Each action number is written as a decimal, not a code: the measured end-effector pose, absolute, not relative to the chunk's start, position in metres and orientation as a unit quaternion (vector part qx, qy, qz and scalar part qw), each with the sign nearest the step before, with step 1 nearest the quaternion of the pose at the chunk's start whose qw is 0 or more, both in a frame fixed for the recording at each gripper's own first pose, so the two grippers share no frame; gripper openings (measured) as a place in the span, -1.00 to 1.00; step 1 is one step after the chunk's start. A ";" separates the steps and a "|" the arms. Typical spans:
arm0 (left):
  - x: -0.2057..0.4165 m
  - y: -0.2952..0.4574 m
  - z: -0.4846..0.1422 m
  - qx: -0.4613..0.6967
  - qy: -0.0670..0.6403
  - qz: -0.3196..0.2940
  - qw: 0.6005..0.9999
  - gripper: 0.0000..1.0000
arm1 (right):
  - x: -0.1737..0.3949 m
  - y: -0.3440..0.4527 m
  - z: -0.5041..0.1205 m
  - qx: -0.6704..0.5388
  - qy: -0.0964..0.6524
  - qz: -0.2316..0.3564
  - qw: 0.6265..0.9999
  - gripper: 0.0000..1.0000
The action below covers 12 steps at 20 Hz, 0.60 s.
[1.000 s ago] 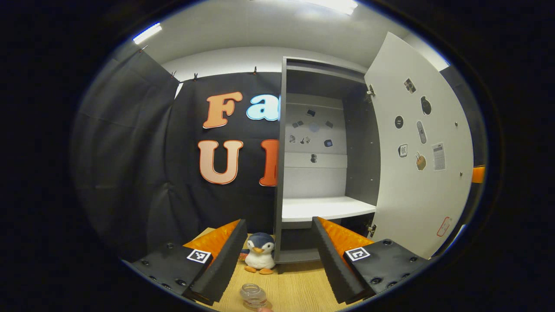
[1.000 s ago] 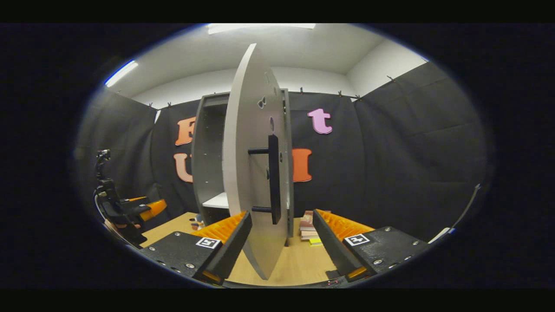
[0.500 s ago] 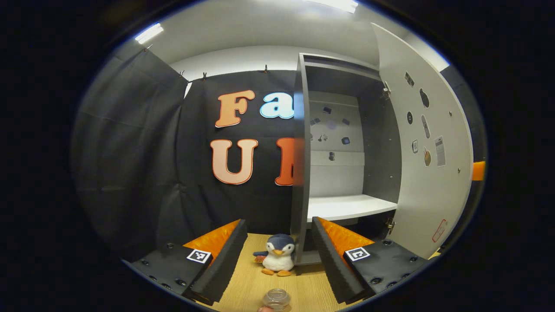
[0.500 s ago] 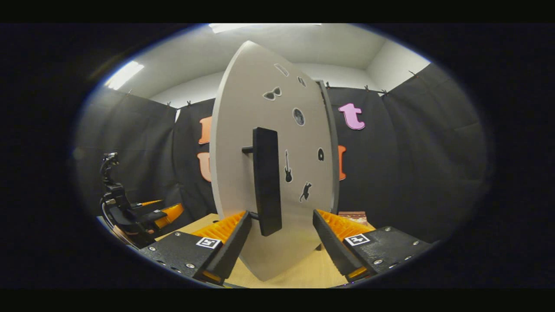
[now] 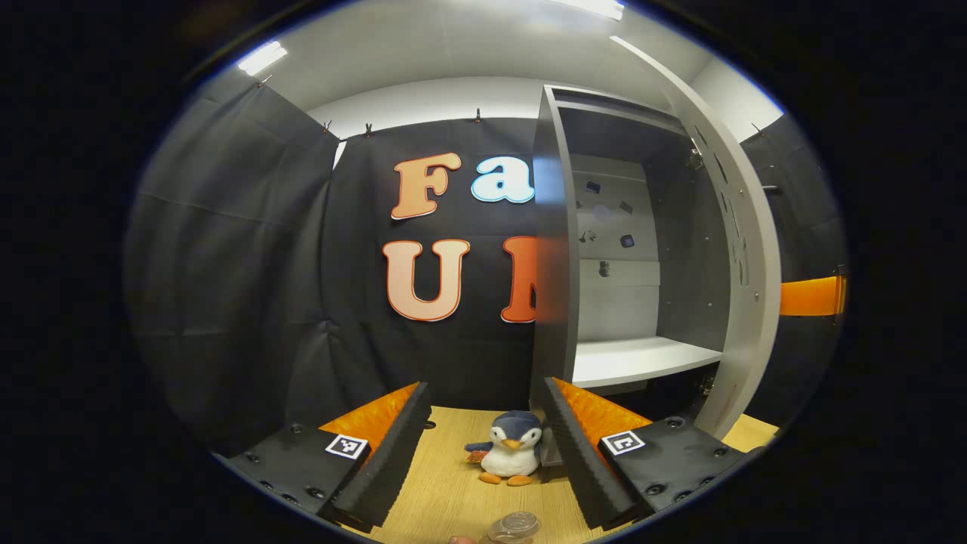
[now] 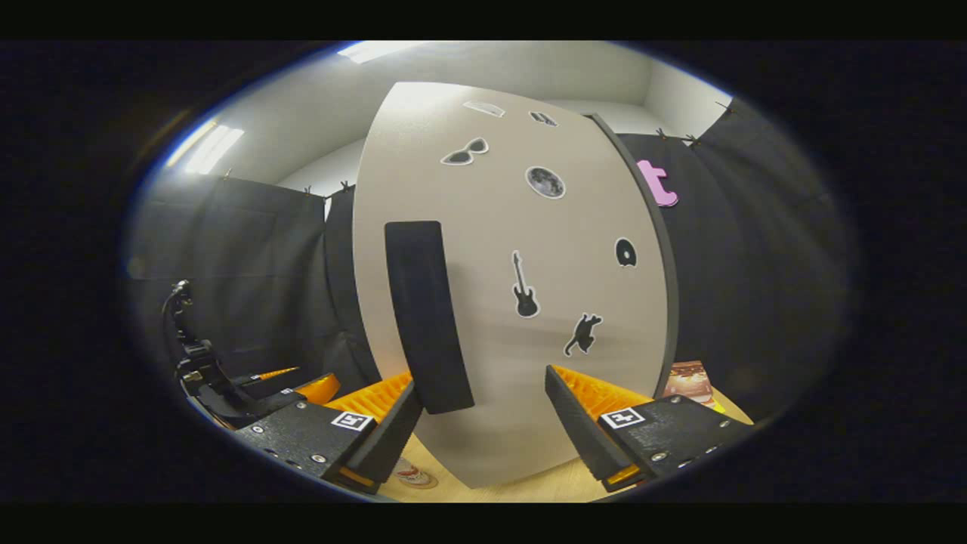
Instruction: Open the cabinet door with the right hand, grasp the bottle in the cabinet with the left hand and place it on the coaster, then close the cabinet door with the right hand.
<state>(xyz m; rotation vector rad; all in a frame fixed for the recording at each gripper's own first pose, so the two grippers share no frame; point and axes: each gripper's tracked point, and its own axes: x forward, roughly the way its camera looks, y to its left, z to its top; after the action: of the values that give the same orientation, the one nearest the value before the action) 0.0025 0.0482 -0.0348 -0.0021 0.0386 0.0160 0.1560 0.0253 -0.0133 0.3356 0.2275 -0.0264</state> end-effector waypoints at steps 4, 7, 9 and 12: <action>0.007 0.066 -0.035 -0.003 0.019 0.021 1.000 0.93 | 0.172 0.034 -0.020 0.166 0.120 -0.008 0.979 0.90; 0.010 0.075 -0.036 -0.001 0.019 0.026 0.999 0.93 | 0.177 0.038 -0.020 0.163 0.124 -0.009 0.979 0.91; 0.013 0.081 -0.040 -0.002 0.022 0.029 0.999 0.93 | 0.179 0.040 -0.020 0.168 0.127 -0.011 0.978 0.86; 0.015 0.088 -0.041 -0.010 0.024 0.031 0.999 0.93 | 0.187 0.044 -0.021 0.182 0.128 -0.009 0.975 0.90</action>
<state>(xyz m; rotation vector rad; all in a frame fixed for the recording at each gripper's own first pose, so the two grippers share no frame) 0.0150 0.0884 -0.0409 -0.0193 0.0487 0.0613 0.1872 0.0442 -0.0211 0.3677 0.2591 -0.0190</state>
